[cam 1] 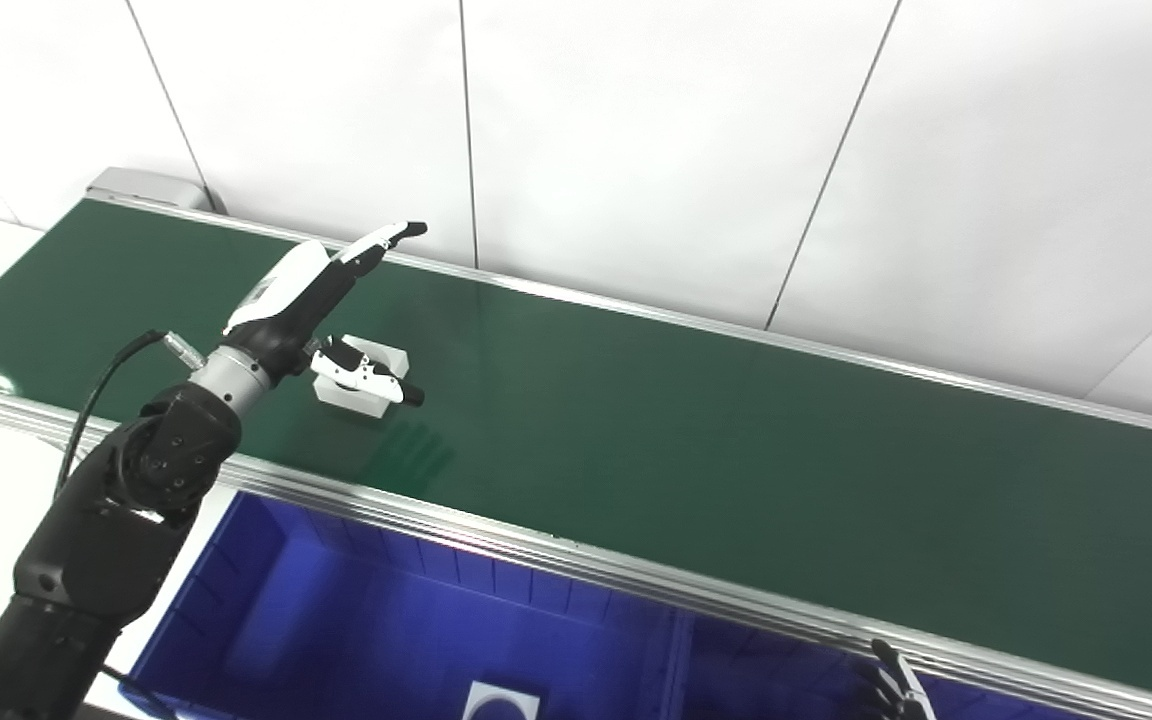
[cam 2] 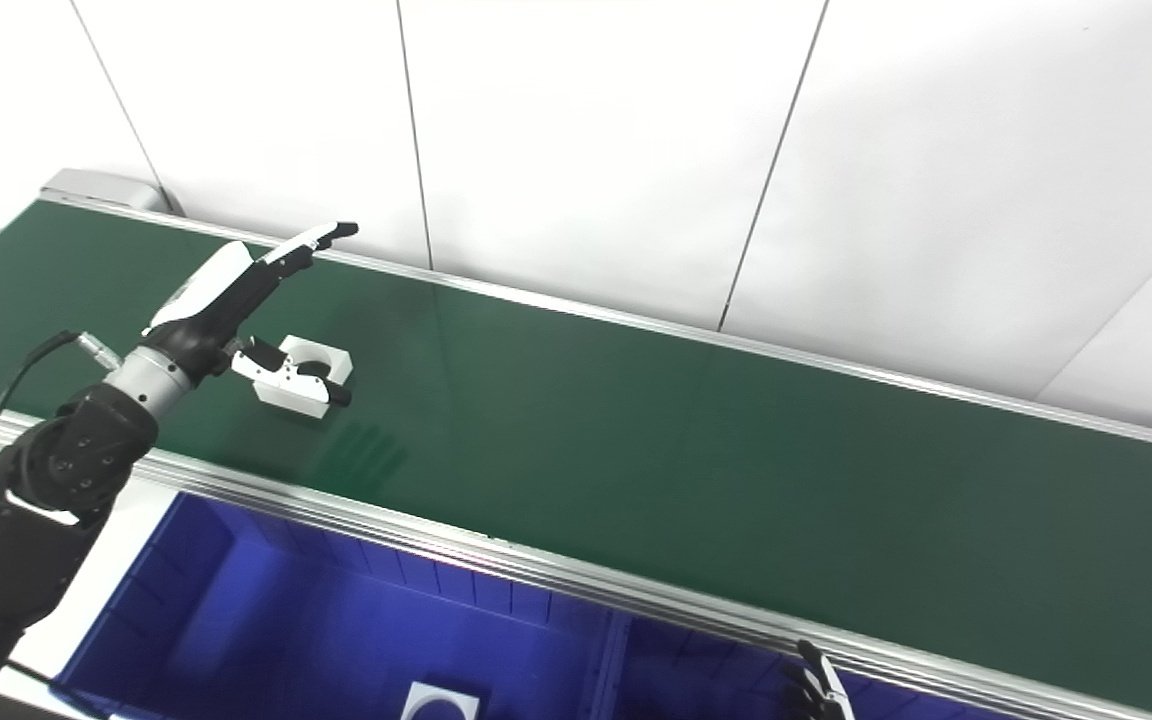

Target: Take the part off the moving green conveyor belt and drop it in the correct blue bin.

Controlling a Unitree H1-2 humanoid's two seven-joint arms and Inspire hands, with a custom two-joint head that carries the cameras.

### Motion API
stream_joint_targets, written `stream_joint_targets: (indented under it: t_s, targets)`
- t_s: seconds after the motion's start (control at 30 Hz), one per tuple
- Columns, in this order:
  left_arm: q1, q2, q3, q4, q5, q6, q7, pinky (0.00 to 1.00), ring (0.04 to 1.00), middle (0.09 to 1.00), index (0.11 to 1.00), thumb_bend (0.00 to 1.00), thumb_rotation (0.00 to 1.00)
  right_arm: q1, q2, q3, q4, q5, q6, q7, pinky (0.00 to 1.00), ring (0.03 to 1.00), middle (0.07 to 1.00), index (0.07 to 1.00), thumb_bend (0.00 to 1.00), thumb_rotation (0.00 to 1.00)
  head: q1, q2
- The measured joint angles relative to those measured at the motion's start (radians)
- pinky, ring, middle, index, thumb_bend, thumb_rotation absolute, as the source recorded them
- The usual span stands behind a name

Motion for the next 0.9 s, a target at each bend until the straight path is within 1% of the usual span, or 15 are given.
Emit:
stream_joint_targets:
  t_s: [0.07,0.17,0.2,0.23,0.33,0.47,0.5,0.63,0.73,0.8,0.83,0.9]
  targets:
    - [-0.005,0.005,-0.008,0.001,0.01,0.025,-0.01,0.87,0.946,0.967,0.937,0.93,0.09,-0.001,-0.004,0.003,0.0,0.0,0.0,-0.004,0.7,0.782,0.824,0.907,0.84,0.55,0.0,0.0]
    - [-0.015,0.008,-0.036,0.008,0.044,0.032,-0.018,0.88,0.937,0.959,0.928,0.94,0.07,-0.003,-0.01,0.008,0.0,0.0,0.0,-0.018,0.68,0.77,0.818,0.903,0.84,0.56,0.002,0.0]
    - [-0.017,0.008,-0.046,0.012,0.056,0.032,-0.019,0.88,0.937,0.957,0.927,0.94,0.07,-0.004,-0.011,0.01,0.0,-0.001,0.0,-0.025,0.68,0.767,0.817,0.902,0.84,0.56,0.003,0.0]
    - [-0.019,0.008,-0.058,0.018,0.069,0.031,-0.019,0.89,0.941,0.955,0.93,0.95,0.06,-0.006,-0.011,0.013,0.0,-0.001,0.0,-0.033,0.7,0.771,0.816,0.902,0.85,0.57,0.005,-0.002]
    - [-0.035,0.008,-0.097,0.062,0.123,0.032,-0.017,0.86,0.926,0.95,0.931,0.95,0.07,-0.006,-0.015,0.021,0.002,-0.001,0.0,-0.039,0.71,0.775,0.817,0.903,0.84,0.57,0.009,-0.002]
    - [-0.049,0.008,-0.139,0.094,0.178,0.028,-0.017,0.9,0.938,0.945,0.936,0.95,0.07,-0.005,-0.023,0.025,0.002,0.005,0.0,-0.041,0.72,0.787,0.824,0.908,0.83,0.56,0.015,-0.005]
    - [-0.057,0.008,-0.15,0.113,0.185,0.021,-0.014,0.88,0.934,0.941,0.934,0.94,0.07,-0.005,-0.023,0.025,0.002,0.007,0.0,-0.041,0.72,0.789,0.827,0.91,0.83,0.56,0.017,-0.003]
    - [-0.072,0.008,-0.182,0.163,0.234,0.009,0.0,0.86,0.922,0.934,0.924,0.93,0.02,-0.005,-0.025,0.025,0.002,0.01,0.0,-0.041,0.72,0.785,0.826,0.909,0.82,0.56,0.02,-0.003]
    - [-0.079,0.005,-0.198,0.193,0.242,-0.008,0.017,0.88,0.933,0.936,0.926,0.91,0.0,-0.005,-0.029,0.027,0.002,0.01,0.0,-0.041,0.72,0.78,0.822,0.906,0.81,0.57,0.021,-0.005]
    - [-0.093,0.001,-0.21,0.219,0.247,-0.01,0.02,0.88,0.934,0.937,0.926,0.88,0.0,-0.005,-0.03,0.028,0.002,0.01,0.0,-0.042,0.69,0.77,0.816,0.905,0.81,0.57,0.023,-0.005]
    - [-0.098,0.0,-0.215,0.228,0.255,-0.01,0.02,0.89,0.935,0.939,0.924,0.85,0.0,-0.006,-0.03,0.03,0.002,0.01,0.0,-0.043,0.7,0.772,0.818,0.905,0.82,0.58,0.025,-0.005]
    - [-0.11,-0.004,-0.228,0.246,0.262,-0.014,0.027,0.89,0.936,0.939,0.923,0.83,0.0,-0.007,-0.03,0.031,0.002,0.01,0.0,-0.043,0.71,0.773,0.82,0.906,0.82,0.58,0.026,-0.005]
